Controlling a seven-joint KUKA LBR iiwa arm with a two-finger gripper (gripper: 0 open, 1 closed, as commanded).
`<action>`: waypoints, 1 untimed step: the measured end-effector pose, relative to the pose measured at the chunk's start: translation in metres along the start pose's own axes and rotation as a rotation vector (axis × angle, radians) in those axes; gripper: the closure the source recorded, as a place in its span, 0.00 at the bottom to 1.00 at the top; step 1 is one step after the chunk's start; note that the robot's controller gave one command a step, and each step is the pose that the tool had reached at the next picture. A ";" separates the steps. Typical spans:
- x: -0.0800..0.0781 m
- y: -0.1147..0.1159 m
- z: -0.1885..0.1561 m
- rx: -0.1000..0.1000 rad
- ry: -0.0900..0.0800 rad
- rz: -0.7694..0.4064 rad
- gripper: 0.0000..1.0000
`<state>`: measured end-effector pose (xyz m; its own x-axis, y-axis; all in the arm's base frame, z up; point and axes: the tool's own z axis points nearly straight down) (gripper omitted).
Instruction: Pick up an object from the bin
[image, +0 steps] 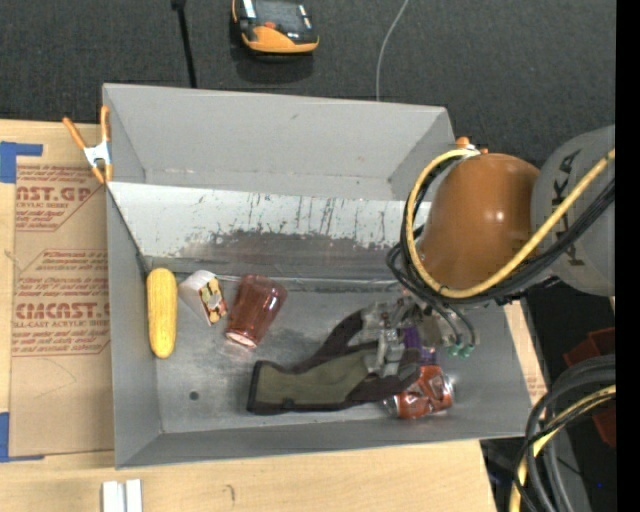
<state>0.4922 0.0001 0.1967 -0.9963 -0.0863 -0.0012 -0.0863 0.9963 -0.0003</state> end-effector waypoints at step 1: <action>0.000 0.000 0.000 0.000 0.000 0.000 1.00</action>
Offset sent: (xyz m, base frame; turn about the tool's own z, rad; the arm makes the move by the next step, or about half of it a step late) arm 0.0132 0.0023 0.0989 0.0310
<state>0.4922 0.0001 0.1967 -0.9963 -0.0863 -0.0012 -0.0863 0.9963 -0.0003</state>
